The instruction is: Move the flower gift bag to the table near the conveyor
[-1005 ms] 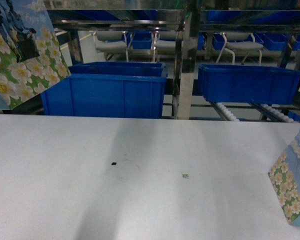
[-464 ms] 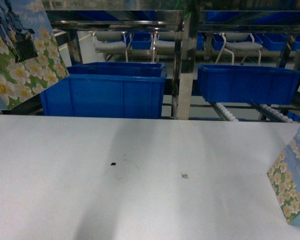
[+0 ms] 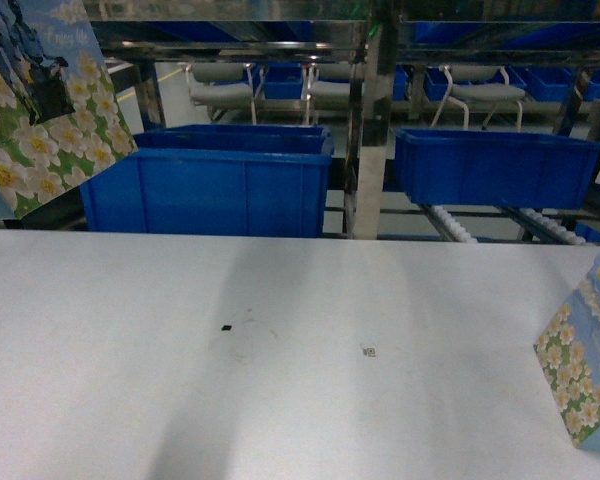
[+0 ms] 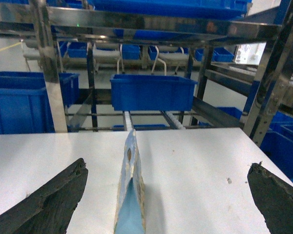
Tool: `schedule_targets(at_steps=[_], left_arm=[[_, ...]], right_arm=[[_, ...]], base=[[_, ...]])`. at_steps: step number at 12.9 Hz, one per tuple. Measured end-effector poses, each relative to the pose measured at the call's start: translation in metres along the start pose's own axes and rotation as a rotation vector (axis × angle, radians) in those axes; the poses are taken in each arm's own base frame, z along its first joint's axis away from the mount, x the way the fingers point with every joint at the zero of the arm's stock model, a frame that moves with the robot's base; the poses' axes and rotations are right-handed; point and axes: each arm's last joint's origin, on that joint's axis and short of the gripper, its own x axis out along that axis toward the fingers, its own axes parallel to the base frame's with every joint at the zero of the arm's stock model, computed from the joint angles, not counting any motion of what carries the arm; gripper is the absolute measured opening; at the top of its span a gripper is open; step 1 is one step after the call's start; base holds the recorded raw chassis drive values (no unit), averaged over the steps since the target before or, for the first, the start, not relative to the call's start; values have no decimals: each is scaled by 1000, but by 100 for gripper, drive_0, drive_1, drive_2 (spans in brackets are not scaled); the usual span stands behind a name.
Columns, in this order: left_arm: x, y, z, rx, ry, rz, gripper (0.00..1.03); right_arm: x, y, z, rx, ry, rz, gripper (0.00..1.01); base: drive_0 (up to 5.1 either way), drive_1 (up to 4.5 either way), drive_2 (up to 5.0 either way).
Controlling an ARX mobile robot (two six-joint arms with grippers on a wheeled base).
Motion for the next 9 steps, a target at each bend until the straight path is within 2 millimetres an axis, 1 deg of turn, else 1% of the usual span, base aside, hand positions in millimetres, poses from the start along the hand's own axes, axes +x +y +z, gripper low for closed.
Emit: schedule_targets(at_steps=[5,6,7,8,9], left_arm=[[0,0,0,0,0,0,2],[3,-7,-5,-20,-9,23,2],[43,-56,-51,-101,17,90,2],[62,-67,-62,-127,19,119,2],[76,-75,-79,-139,42,146,2]], right_arm=[[1,0,-1,6,10,-8,98],[1,0,-1,6,10,-8,98],[1,0,-1,6,10,-8,98],[1,0,-1,6,10,-8,98],[1,0,-1,6,10,-8,98]], base=[[0,0,0],[0,0,0],[0,0,0],[0,0,0],[0,0,0]])
